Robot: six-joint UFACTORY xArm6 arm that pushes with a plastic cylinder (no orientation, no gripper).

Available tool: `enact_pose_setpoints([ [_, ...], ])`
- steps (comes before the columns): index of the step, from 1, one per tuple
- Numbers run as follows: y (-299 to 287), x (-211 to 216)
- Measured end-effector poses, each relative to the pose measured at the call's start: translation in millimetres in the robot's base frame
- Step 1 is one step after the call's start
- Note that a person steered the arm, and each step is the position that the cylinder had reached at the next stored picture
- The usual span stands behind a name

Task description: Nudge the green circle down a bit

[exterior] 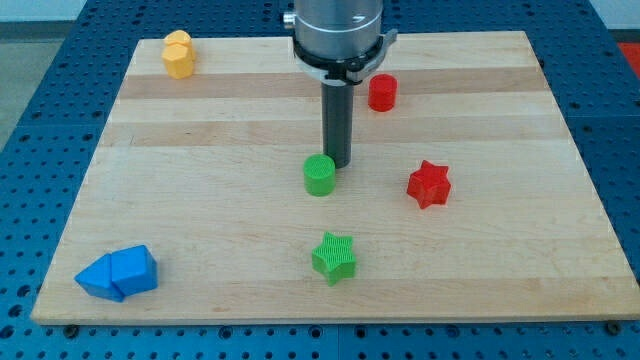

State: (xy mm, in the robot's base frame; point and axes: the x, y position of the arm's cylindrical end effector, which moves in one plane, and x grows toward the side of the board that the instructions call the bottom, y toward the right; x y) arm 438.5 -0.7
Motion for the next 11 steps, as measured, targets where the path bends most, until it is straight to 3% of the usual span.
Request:
enact_pose_setpoints([
  [4,-6.6,49.7],
  [6,-53.8,-16.5],
  [9,-69.1,43.9],
  [11,-69.1,61.2],
])
